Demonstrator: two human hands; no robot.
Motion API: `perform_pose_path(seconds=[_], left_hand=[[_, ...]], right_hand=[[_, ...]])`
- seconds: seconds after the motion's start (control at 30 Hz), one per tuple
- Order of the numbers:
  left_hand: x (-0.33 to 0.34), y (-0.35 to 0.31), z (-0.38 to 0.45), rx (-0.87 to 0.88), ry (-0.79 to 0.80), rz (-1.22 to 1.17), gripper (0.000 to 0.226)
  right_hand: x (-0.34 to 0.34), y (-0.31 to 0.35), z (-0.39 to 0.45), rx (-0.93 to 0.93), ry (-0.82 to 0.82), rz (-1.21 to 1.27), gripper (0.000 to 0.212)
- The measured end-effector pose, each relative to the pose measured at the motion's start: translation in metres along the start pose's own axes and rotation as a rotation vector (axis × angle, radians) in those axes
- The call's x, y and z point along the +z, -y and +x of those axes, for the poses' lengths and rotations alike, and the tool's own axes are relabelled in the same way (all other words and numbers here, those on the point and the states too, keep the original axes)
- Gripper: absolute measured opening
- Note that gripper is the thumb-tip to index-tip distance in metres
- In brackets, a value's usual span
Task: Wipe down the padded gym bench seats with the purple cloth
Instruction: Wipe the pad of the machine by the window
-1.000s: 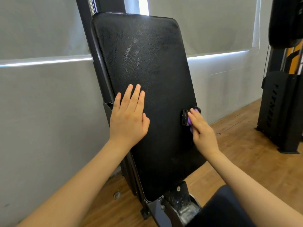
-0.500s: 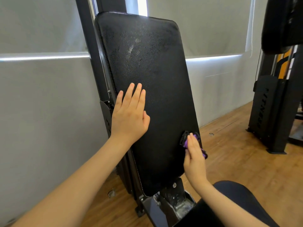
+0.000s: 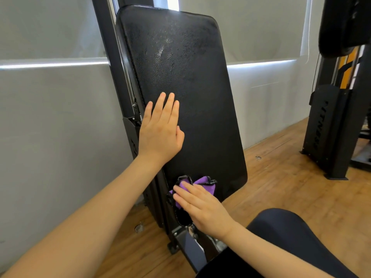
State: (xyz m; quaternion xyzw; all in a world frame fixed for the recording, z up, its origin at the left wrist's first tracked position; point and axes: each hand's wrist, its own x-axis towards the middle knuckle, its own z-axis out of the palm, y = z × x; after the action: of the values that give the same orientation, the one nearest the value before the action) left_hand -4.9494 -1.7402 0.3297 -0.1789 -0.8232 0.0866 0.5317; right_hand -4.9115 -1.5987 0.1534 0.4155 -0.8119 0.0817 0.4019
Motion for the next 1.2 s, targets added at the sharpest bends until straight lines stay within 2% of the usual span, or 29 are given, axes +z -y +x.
perform_pose_path(seconds=[0.17, 0.4, 0.47, 0.6, 0.7, 0.77, 0.83, 0.93, 1.1, 1.13, 1.2], left_hand=[[-0.001, -0.001, -0.001, -0.004, 0.032, 0.026, 0.059], [0.002, -0.004, -0.004, -0.014, -0.004, 0.001, 0.058], [0.002, -0.004, -0.004, -0.013, -0.007, -0.004, 0.058], [0.003, -0.004, -0.005, -0.014, -0.017, -0.003, 0.058], [0.002, -0.004, -0.005, -0.012, -0.023, -0.002, 0.058], [0.003, -0.004, -0.005, -0.007, -0.024, 0.001, 0.058], [0.004, -0.004, -0.005, -0.009, -0.029, 0.004, 0.058], [0.005, -0.003, -0.005, -0.016, -0.038, -0.004, 0.057], [0.006, -0.005, -0.006, -0.019, -0.048, -0.01, 0.057], [0.006, -0.004, -0.006, -0.018, -0.05, -0.006, 0.057], [0.006, -0.004, -0.006, -0.015, -0.053, -0.002, 0.057]], right_hand=[[-0.006, -0.002, 0.006, 0.016, 0.008, 0.001, 0.057], [-0.004, 0.01, 0.004, 0.058, -0.013, -0.041, 0.057], [0.0, 0.009, -0.006, 0.0, 0.002, -0.045, 0.063], [-0.004, 0.002, -0.02, -0.071, 0.132, -0.032, 0.09], [-0.01, -0.028, -0.023, -0.178, 0.145, -0.043, 0.08], [-0.016, -0.056, -0.032, -0.171, 0.148, -0.097, 0.069], [-0.021, -0.08, -0.045, -0.065, 0.134, -0.119, 0.075], [-0.028, -0.102, -0.061, 0.278, 0.05, -0.088, 0.09], [-0.019, -0.081, -0.044, 1.05, -0.311, 0.384, 0.057], [-0.015, -0.07, -0.035, 1.14, -0.348, 0.418, 0.057], [-0.005, -0.044, -0.023, 1.209, -0.34, 0.391, 0.062]])
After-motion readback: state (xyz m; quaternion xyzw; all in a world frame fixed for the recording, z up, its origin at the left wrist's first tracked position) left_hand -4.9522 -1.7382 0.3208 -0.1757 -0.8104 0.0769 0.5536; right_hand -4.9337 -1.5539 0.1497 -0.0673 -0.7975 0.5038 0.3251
